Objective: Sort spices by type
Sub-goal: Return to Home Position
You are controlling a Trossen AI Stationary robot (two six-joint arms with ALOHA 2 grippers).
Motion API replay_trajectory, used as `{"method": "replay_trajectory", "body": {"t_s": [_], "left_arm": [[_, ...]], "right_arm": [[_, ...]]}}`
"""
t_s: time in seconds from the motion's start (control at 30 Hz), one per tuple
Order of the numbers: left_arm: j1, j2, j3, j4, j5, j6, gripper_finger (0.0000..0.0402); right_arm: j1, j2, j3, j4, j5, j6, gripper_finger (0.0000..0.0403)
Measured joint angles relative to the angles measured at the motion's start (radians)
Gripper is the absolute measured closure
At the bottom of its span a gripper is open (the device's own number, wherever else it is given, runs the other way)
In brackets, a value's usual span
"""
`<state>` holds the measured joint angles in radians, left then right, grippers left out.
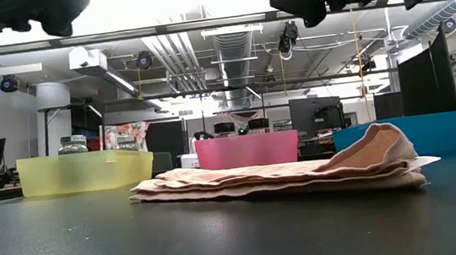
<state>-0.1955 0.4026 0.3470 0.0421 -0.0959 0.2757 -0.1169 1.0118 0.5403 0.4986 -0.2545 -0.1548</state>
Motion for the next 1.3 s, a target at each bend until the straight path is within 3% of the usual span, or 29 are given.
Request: {"method": "replay_trajectory", "body": {"t_s": [0.1,0.23,0.43,0.63,1.1,1.3], "left_arm": [[0.010,-0.121,-0.047,0.000,-0.001,0.020,0.0127],[0.011,-0.250,-0.100,-0.035,0.000,0.030,0.0127],[0.013,-0.405,-0.143,-0.127,-0.001,0.022,0.0127],[0.022,-0.394,-0.171,-0.129,-0.077,0.007,0.0127],[0.024,-0.402,-0.248,-0.084,-0.078,-0.048,0.0127],[0.024,-0.403,-0.249,-0.064,-0.078,-0.060,0.0127]], "right_arm": [[-0.011,-0.003,-0.021,0.034,-0.054,-0.011,0.0114],[-0.037,-0.003,-0.069,0.137,-0.218,-0.048,0.0122],[-0.099,-0.042,-0.138,0.201,-0.242,-0.004,0.0135],[-0.128,-0.190,-0.225,0.199,-0.244,0.001,0.0145],[-0.150,-0.640,-0.508,0.138,-0.243,0.036,0.0144],[-0.150,-0.790,-0.528,-0.030,-0.276,-0.030,0.0130]]}}
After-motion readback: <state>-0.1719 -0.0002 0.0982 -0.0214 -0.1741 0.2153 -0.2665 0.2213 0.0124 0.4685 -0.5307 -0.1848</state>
